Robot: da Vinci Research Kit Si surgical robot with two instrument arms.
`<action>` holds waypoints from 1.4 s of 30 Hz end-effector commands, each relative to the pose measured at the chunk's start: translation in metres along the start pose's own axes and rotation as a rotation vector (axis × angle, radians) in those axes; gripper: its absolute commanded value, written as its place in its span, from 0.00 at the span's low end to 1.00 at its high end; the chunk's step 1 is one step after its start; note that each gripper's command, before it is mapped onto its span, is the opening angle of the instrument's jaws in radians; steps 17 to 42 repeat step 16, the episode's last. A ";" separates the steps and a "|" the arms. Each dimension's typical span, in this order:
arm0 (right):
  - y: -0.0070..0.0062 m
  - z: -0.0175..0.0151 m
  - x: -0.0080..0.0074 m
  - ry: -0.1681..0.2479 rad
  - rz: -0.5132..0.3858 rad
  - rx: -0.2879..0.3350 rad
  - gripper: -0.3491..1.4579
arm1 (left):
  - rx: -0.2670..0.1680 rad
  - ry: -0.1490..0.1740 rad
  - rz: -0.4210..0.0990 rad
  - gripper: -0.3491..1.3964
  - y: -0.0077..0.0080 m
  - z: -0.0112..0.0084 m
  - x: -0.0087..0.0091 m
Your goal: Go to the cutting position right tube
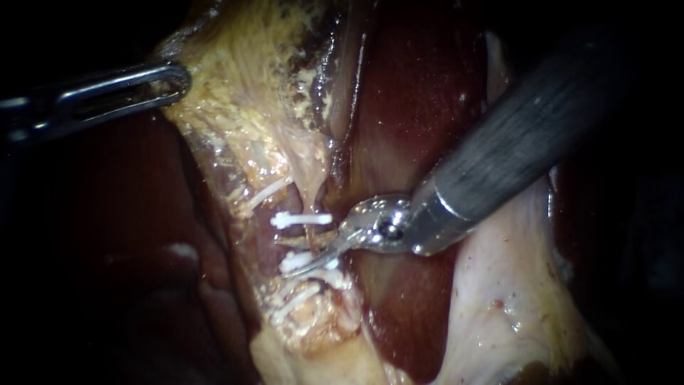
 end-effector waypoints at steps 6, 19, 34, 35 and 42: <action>0.0004 -0.0002 -0.0001 -0.002 0.001 0.003 0.78 | -0.001 0.000 0.000 0.00 0.0000 0.0001 0.0000; 0.0003 -0.0002 -0.0001 -0.003 0.007 0.004 0.78 | -0.001 0.000 0.000 0.00 -0.0001 0.0001 0.0000; 0.0003 -0.0002 -0.0001 -0.003 0.007 0.004 0.78 | -0.001 0.000 0.000 0.00 -0.0001 0.0001 0.0000; 0.0003 -0.0002 -0.0001 -0.003 0.007 0.004 0.78 | -0.001 0.000 0.000 0.00 -0.0001 0.0001 0.0000; 0.0003 -0.0002 -0.0001 -0.003 0.007 0.004 0.78 | -0.001 0.000 0.000 0.00 -0.0001 0.0001 0.0000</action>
